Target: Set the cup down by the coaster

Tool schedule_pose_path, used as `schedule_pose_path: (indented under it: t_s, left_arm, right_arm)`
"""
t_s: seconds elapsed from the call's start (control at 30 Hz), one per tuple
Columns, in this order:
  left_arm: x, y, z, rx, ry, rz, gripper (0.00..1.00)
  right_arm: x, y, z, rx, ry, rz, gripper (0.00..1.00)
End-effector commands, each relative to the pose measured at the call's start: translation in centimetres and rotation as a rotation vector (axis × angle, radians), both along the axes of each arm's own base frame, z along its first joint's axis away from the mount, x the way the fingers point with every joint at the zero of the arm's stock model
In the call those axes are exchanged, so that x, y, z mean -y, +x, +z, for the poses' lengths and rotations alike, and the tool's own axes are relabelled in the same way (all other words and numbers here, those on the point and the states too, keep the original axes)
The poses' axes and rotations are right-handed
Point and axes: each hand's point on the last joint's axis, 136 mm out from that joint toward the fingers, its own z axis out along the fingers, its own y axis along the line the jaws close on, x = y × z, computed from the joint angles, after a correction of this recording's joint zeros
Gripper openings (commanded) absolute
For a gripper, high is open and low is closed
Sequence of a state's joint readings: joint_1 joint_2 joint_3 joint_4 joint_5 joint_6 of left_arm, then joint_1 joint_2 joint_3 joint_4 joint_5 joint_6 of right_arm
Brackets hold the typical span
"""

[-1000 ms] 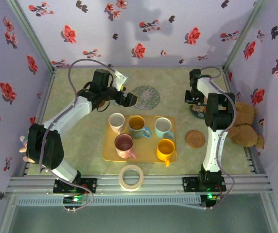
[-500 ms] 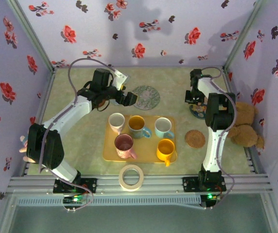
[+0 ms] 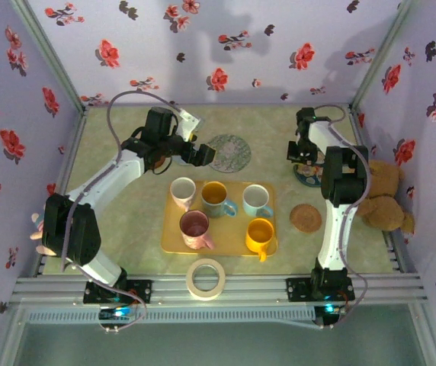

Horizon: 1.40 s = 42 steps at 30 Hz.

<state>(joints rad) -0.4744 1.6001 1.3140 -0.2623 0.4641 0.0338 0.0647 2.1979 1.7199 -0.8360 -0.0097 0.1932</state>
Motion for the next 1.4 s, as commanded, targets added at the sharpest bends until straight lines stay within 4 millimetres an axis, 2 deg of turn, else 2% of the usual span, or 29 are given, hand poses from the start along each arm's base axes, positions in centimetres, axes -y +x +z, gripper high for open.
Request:
schedule_pose_path:
  t_s: [0.0,0.53,0.83,1.37]
  left_arm:
    - [0.4,0.5,0.8,0.033,0.002,-0.005,0.99]
    - [-0.3,0.5,0.3,0.024,0.01,0.01,1.0]
    - [-0.4,0.6,0.0,0.015,0.014,0.017,0.99]
    - [-0.6,0.7,-0.4,0.007,0.023,0.021,0.99]
  right_arm:
    - [-2.1,0.5,2.4,0.033,0.057,0.032,0.0]
    - [-5.7,2.1,2.7,0.051,0.113,0.087,0.0]
    - [-8.2,2.8,2.2,0.047,0.141,0.121,0.0]
    - [-10.9,3.1,0.6,0.009,0.177,0.154,0.0]
